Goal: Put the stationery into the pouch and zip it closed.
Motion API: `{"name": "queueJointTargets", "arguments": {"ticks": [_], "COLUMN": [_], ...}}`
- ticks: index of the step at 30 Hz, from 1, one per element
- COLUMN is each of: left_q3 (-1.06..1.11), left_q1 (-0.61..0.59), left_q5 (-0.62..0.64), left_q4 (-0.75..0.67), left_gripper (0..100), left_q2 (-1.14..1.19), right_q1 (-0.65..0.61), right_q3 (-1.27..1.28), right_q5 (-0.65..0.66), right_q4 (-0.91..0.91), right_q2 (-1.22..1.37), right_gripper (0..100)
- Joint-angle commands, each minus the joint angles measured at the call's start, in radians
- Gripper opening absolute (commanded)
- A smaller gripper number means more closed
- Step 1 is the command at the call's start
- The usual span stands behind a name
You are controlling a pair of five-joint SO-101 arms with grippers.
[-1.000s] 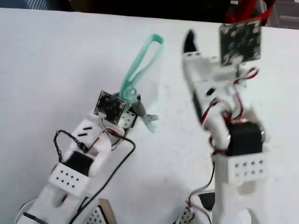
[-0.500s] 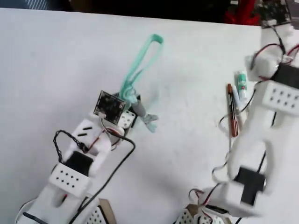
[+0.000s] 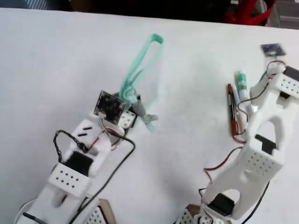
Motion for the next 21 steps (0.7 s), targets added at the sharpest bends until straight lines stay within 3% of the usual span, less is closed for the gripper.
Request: {"name": "queueJointTargets", "arguments": {"ticks": [1,21], "left_q3": [-0.009,-0.009], "left_q1": [0.001,0.001], "left_q5": [-0.002,-0.003], "left_q4": [-0.003,-0.003], "left_gripper": [13,13], "left_q2": [-0.002,-0.002], "right_q1": [-0.018,-0.053], "right_q3": [-0.044,-0.043], "right_q5": [0.038,0.038], "right_q4": [-0.038,-0.131], "right_q2": [0.025,0.150], "right_gripper": [16.6,16.3]}}
